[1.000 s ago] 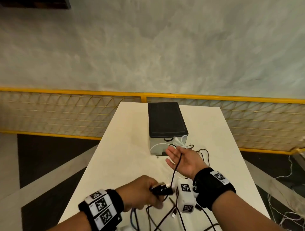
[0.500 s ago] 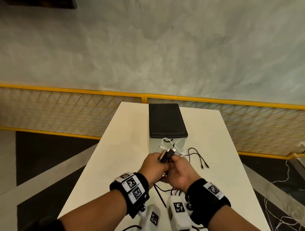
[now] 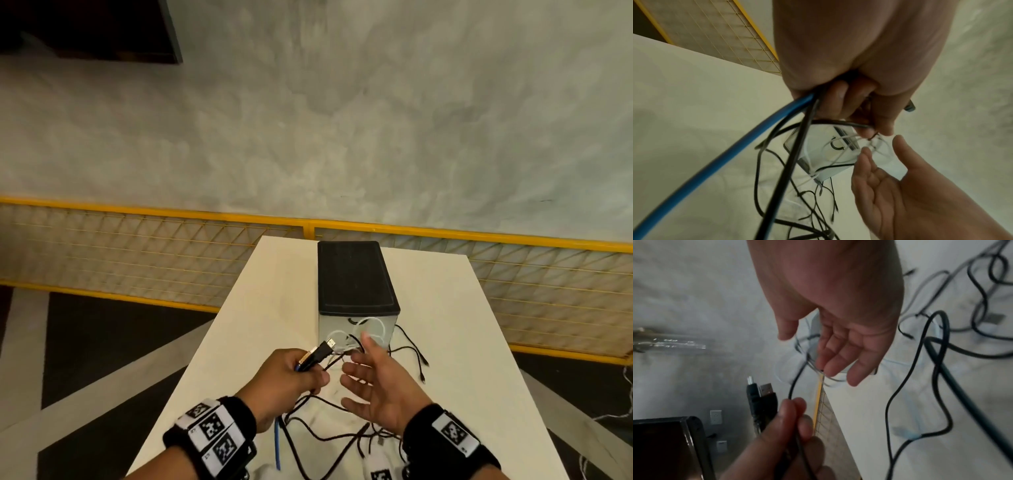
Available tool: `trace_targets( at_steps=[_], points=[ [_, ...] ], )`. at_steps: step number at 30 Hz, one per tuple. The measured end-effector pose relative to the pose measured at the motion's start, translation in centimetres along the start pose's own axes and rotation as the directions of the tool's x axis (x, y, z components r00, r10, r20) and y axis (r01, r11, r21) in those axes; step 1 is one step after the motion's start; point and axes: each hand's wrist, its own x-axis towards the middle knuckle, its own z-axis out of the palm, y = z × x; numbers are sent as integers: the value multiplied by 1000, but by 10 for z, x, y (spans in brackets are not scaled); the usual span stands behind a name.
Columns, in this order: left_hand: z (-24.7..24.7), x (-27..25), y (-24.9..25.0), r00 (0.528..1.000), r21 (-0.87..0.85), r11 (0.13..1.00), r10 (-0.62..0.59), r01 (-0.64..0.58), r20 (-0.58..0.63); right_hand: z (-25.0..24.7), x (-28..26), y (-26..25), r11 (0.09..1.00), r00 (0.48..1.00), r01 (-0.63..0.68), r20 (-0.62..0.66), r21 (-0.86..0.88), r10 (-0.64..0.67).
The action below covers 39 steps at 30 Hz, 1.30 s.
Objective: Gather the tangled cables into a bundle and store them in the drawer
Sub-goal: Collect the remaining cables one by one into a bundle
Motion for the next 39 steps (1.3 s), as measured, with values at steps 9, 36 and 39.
trace_targets(
  at_steps=[9, 36, 39],
  points=[
    [18, 4, -4, 998, -85, 995, 52, -50, 20, 3, 0, -3, 990, 993, 104, -70, 90, -98],
    [20, 21, -22, 993, 144, 983, 105, -111, 46, -22, 14, -9, 260, 782, 196, -9, -946, -623],
    [10, 28, -29, 997, 197, 978, 75, -70, -18, -35, 9, -30, 83, 756, 82, 8, -993, -655]
  ],
)
